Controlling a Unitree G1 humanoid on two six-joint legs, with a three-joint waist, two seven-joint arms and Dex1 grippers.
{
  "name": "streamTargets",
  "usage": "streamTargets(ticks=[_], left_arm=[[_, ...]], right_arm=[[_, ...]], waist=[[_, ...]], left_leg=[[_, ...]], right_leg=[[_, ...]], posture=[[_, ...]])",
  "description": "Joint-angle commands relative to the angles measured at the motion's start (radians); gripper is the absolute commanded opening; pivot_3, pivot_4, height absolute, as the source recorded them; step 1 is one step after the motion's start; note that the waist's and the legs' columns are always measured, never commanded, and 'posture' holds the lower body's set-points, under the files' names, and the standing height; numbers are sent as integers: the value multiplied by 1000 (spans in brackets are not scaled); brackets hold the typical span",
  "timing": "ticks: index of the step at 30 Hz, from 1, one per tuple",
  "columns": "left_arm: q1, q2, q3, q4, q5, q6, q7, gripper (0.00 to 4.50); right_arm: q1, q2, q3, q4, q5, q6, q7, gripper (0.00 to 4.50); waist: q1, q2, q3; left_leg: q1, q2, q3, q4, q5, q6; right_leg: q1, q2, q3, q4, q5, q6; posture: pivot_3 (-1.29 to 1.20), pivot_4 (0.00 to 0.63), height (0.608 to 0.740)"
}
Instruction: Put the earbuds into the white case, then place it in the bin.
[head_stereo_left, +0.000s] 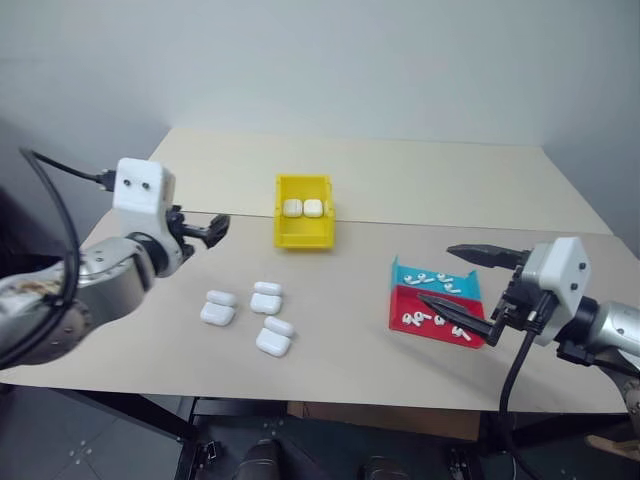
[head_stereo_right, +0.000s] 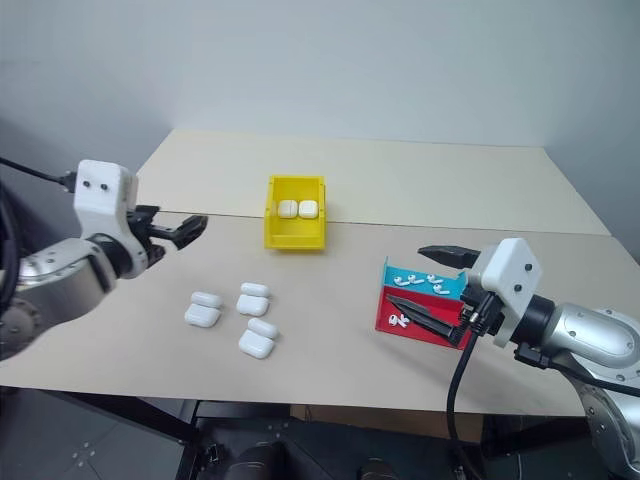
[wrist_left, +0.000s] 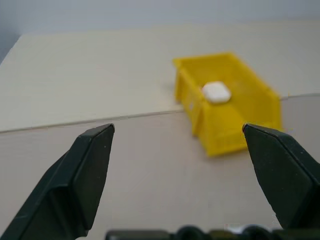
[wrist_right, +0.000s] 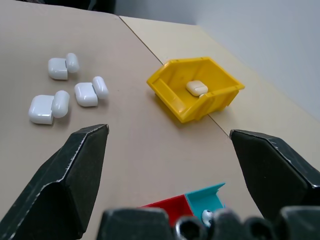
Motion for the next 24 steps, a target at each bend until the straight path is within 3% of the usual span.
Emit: streamTargets(ticks=[1,5,9,16,20,24], left_arm=[[38,4,130,42,-49,-83,-106,4467],[38,4,171,70,-51,-96,-207,4467],[-24,-46,102,8,-44,-146,-343,4467],[-381,-359,-95,-256,-57,25,-472,4467],[-633,-580,-172,-348,-34,300,-536,4467],[-735,-765,-255,-398,79,540,-584,4467]], right_arm=[[-25,-2,-6,-2,-1,-26,5,4500],[-43,3,11,10,-7,-28,3,4500],[-54,6,17,16,-6,-27,0,4500],[-44,9,13,39,-8,-41,17,4500],[-62,4,22,67,-15,-50,33,4500],[-86,4,35,87,-24,-57,47,4500]], waist=[[-9,0,0],[-16,0,0],[-14,0,0],[-23,0,0],[-16,1,0],[-9,1,0]], left_leg=[[0,0,0,-1,0,0],[0,0,0,-1,0,0],[0,0,0,0,0,0],[0,0,0,-2,0,0],[2,0,-1,0,0,0],[11,0,0,-1,0,0]], right_leg=[[-1,0,0,0,0,0],[-2,1,0,3,-1,1],[-1,0,0,4,-1,1],[-2,1,0,3,-2,1],[1,0,0,3,-2,1],[5,0,0,2,-3,-1]], posture=[[0,150,740],[0,150,740],[0,150,740],[0,150,740],[0,150,740],[0,150,740]])
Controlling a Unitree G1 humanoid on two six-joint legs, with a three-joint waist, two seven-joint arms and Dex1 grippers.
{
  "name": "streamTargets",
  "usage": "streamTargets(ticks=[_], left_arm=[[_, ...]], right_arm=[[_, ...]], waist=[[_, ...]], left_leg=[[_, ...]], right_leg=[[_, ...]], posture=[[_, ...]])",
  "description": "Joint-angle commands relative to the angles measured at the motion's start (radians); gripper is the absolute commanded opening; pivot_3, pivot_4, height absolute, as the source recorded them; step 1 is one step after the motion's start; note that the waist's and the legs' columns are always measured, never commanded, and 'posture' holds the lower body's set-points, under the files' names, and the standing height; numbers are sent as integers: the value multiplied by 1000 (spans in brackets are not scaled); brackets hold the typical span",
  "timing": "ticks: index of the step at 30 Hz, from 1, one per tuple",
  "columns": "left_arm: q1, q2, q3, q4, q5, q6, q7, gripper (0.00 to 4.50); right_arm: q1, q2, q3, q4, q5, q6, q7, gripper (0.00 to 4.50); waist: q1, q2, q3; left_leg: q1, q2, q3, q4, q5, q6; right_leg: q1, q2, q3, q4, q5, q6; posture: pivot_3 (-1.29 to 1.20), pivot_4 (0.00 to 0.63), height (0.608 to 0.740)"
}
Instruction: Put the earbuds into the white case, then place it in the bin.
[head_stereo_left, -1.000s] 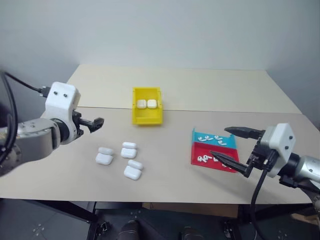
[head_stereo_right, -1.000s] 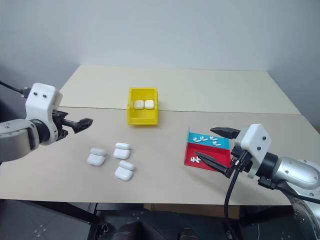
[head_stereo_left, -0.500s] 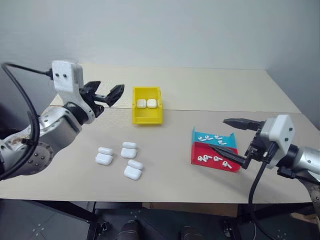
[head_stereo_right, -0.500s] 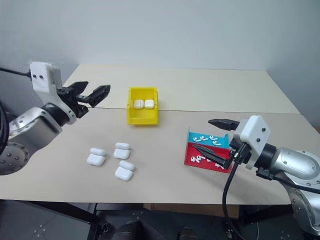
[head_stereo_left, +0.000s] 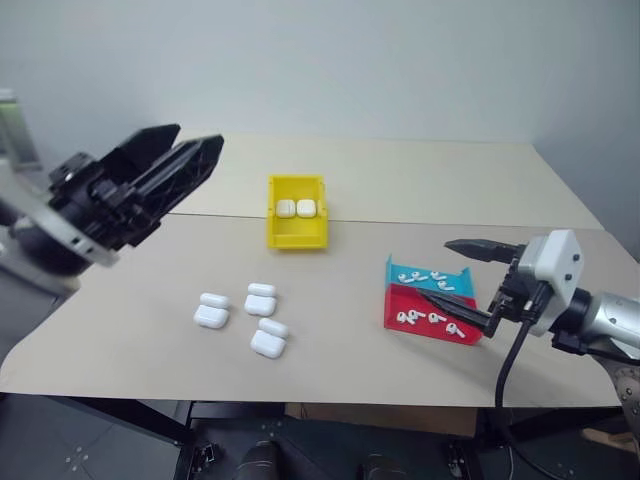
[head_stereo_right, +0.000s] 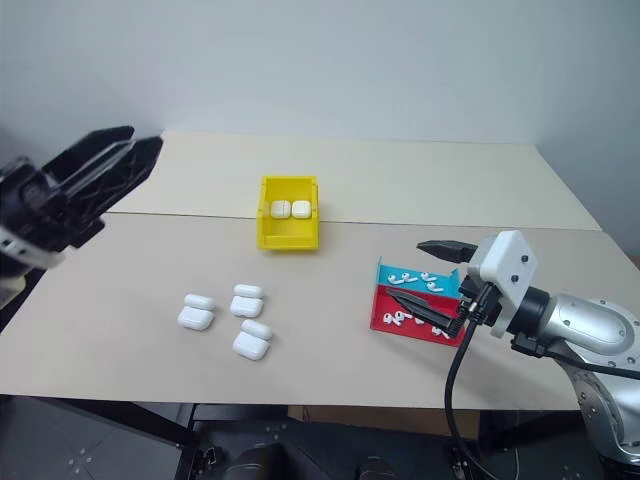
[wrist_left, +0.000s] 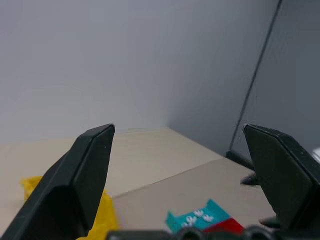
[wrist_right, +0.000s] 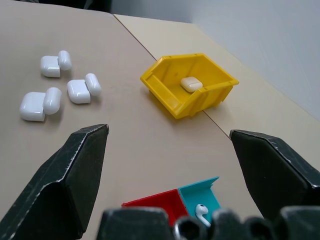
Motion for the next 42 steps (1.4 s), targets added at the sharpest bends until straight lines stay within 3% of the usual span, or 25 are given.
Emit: streamTargets(ticks=[1,11,18,26,31,33,38,42], left_arm=[[-58,-112,-73,-37,113,183,-47,4467],[-445,-572,-462,46,500,357,79,4467],[-644,-755,-548,149,678,482,66,4467],[-908,-709,-579,320,766,843,152,4467],[-1040,-664,-633,304,949,1057,281,4467],[-1092,-615,-667,325,1005,1149,245,4467],[-1273,-581,-697,412,967,1523,170,4467],[-1334,-589,-657,414,944,1732,126,4467]], right_arm=[[-33,-1,-2,4,-5,-36,11,4500],[-76,10,24,36,-29,-61,15,4500],[-91,22,37,33,-34,-58,7,4500],[-76,39,46,13,-38,-53,-7,4500],[-46,46,34,-13,-31,-49,-19,4500],[-30,49,27,-23,-30,-51,-21,4500],[-4,52,13,-44,-24,-50,-31,4500],[9,54,9,-52,-23,-51,-33,4500]], waist=[[1,0,0],[4,0,0],[2,0,0],[1,-1,0],[1,-1,0],[0,-1,0],[0,-2,1],[-1,-2,1]], left_leg=[[3,0,0,-1,0,0],[4,1,0,-2,0,0],[4,0,0,-2,0,0],[3,0,-1,-2,0,1],[3,0,-2,-2,-1,0],[3,0,-2,-2,-1,0],[3,-1,-2,-2,-1,0],[2,-1,-2,-2,-1,-1]], right_leg=[[3,0,0,-2,-2,-3],[8,0,1,-2,0,0],[8,0,1,-2,1,1],[8,0,1,-2,0,2],[8,0,1,-2,0,2],[7,0,1,-1,0,2],[7,0,1,0,0,2],[6,0,1,-1,0,3]], posture=[[0,150,740],[0,150,740],[0,150,740],[0,150,740],[0,150,740],[0,150,740],[0,150,740],[0,150,740]])
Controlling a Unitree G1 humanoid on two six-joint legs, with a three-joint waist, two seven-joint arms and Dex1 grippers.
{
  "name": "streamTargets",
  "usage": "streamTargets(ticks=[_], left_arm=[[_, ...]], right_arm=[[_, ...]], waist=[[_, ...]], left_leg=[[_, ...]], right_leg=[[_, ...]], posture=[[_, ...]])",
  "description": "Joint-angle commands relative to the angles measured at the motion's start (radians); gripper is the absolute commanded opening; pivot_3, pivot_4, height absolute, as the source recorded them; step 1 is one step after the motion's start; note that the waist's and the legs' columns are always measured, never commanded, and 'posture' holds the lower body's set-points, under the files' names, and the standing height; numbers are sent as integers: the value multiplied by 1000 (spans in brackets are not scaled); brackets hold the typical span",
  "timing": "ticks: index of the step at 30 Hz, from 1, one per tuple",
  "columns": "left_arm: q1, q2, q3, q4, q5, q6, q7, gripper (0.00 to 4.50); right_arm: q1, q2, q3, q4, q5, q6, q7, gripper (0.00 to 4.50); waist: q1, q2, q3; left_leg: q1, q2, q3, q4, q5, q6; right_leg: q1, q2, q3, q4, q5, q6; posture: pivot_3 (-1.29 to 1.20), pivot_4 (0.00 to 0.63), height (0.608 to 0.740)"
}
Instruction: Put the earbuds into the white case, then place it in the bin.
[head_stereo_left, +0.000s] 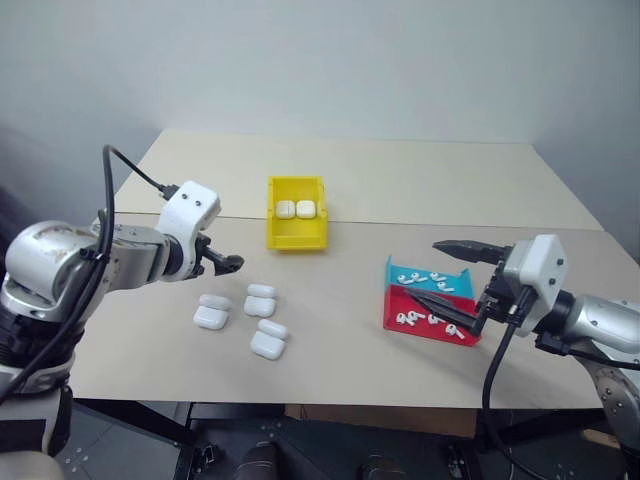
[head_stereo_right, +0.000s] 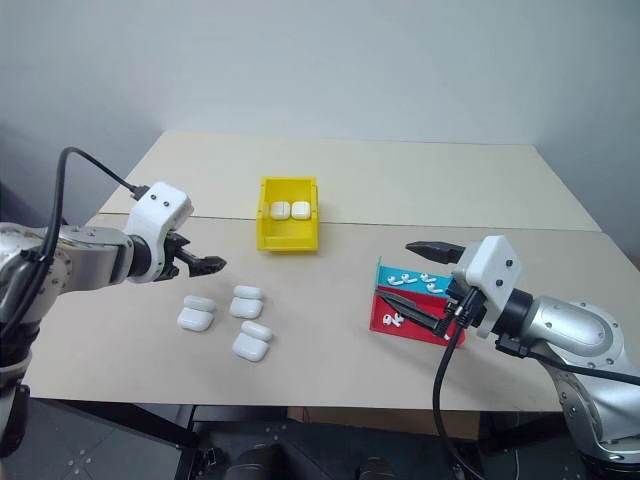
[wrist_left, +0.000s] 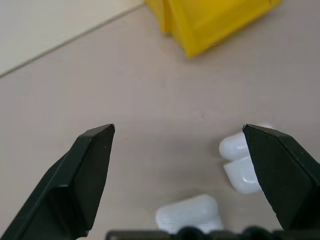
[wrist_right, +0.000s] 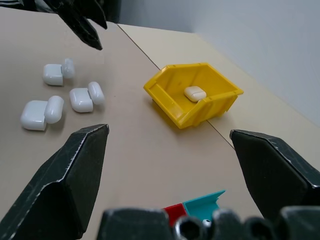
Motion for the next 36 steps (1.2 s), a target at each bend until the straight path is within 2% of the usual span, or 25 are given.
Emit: streamTargets(ticks=[1,5,9,15,17,19,26,32,35,36], left_arm=[[-52,15,38,12,-34,142,-21,4467],[-60,60,-14,108,-145,156,36,4467],[-39,109,-71,129,-290,156,121,4467],[-43,60,-122,235,-408,156,304,4467],[-51,50,-162,265,-424,156,352,4467],[-37,10,-151,277,-377,156,421,4467],[-67,-112,-153,394,-388,156,514,4467],[-77,-126,-178,432,-402,156,552,4467],[-76,-99,-203,416,-431,156,544,3949],[-75,-88,-205,406,-445,156,545,3637]], right_arm=[[7,1,-41,-32,14,-16,-9,4500],[13,1,-42,-36,18,-13,-12,4500],[27,0,-49,-44,25,-9,-11,4500],[41,-1,-51,-53,29,-7,-11,4500],[42,-3,-52,-55,31,-6,-12,4500],[41,-4,-49,-56,32,-5,-15,4500],[33,-7,-41,-56,30,-3,-20,4500],[37,-10,-44,-58,29,-5,-21,4500],[41,-9,-47,-58,29,-7,-19,4500],[41,-9,-47,-58,29,-7,-19,4500]], waist=[[0,0,0],[-4,0,0],[-5,0,0],[0,0,0],[0,-1,0],[1,-1,0],[3,-1,0],[4,0,0],[3,0,0],[2,0,0]], left_leg=[[0,0,0,0,0,0],[0,0,0,0,0,0],[0,0,0,0,0,0],[0,0,0,1,0,0],[0,0,0,1,0,0],[0,0,0,1,0,0],[0,-1,0,1,0,0],[1,-1,-1,1,0,0],[1,-1,-1,1,0,0],[1,-1,-1,1,0,0]], right_leg=[[0,0,0,0,0,0],[-1,0,1,2,0,0],[-1,-1,1,2,0,0],[-1,-1,1,3,0,0],[0,-1,1,2,0,0],[-1,-1,1,2,0,0],[-1,-1,1,3,0,0],[1,-1,0,3,0,0],[1,-1,0,3,0,0],[1,-1,0,3,0,0]], posture=[[0,150,740],[0,150,740],[0,150,740],[0,150,740],[0,150,740],[0,150,740],[0,150,740],[0,150,740],[0,150,740],[0,150,740]])
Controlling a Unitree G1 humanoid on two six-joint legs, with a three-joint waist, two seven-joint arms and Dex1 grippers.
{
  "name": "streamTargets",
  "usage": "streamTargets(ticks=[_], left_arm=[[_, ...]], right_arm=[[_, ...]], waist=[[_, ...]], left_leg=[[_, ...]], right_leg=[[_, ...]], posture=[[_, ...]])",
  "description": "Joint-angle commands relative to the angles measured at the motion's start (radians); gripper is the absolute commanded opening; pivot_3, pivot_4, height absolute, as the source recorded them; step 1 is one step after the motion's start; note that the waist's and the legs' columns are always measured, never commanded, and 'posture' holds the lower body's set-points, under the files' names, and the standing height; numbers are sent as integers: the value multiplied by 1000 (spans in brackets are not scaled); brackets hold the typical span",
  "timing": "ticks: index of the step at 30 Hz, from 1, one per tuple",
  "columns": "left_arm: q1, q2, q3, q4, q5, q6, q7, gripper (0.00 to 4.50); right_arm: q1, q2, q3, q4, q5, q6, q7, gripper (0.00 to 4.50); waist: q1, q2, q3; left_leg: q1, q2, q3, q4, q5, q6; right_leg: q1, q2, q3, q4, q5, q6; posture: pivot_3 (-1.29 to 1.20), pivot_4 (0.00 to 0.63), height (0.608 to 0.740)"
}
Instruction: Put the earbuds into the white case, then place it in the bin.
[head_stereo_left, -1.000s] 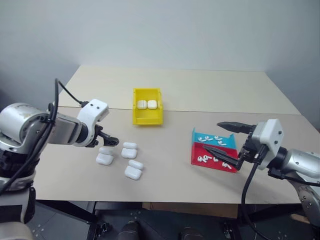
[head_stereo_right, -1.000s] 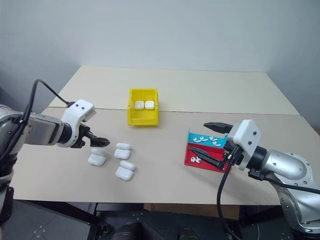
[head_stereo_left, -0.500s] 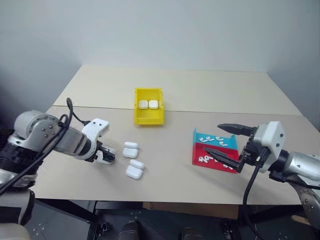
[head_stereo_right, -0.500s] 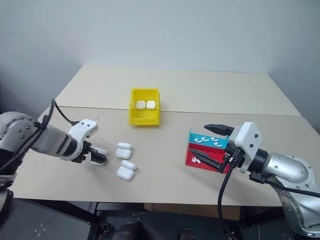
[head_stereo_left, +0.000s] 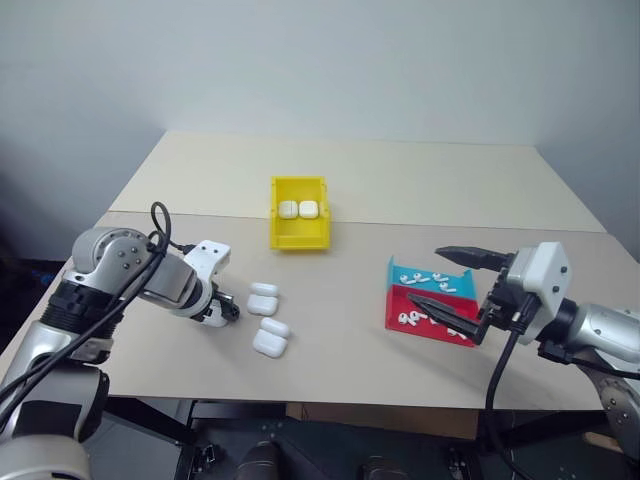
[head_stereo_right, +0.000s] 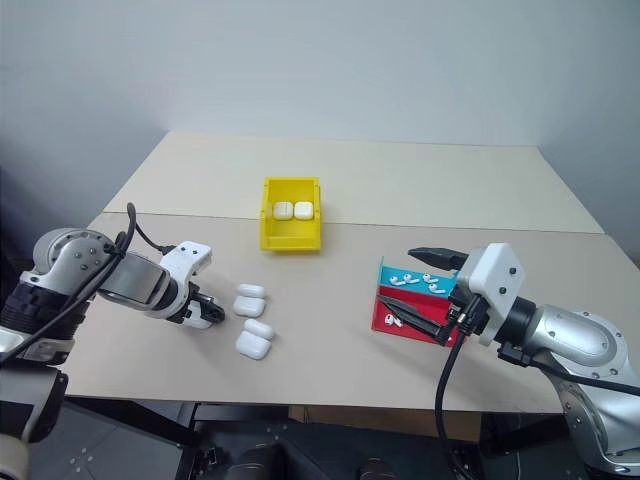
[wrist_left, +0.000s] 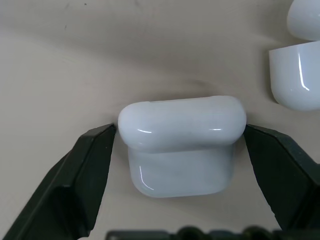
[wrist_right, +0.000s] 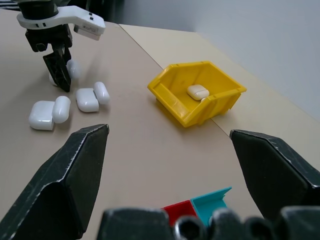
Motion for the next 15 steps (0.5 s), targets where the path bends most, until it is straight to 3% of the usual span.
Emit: streamTargets(ticks=[1,3,8,12,15], left_arm=[[-3,35,-28,-21,-45,4,1,3365],[0,54,-29,-34,-70,4,8,2796],[25,77,8,-81,-98,4,31,2787],[89,105,142,-235,-72,-9,0,2787],[232,127,340,-456,3,-214,-142,2787]], right_arm=[[-6,-10,-29,-31,9,-7,-3,4500],[-6,-10,-28,-32,10,-6,-4,4500],[-7,-10,-26,-32,9,-4,-5,4500],[-6,-11,-29,-30,11,-3,-4,4500],[-5,-12,-34,-25,11,-5,-1,4500]], waist=[[-1,0,0],[-2,0,0],[-4,0,0],[-5,-1,1],[-9,-2,1]], left_leg=[[0,0,0,0,0,0],[0,0,0,-1,0,0],[-1,0,0,-1,0,0],[-1,0,0,-1,0,0],[-2,0,1,-1,0,-1]], right_leg=[[0,0,0,0,0,0],[0,0,0,0,0,0],[-1,0,0,0,0,0],[-1,0,0,0,0,0],[-3,0,1,0,0,0]], posture=[[0,150,740],[0,150,740],[0,150,740],[0,150,740],[0,150,740]])
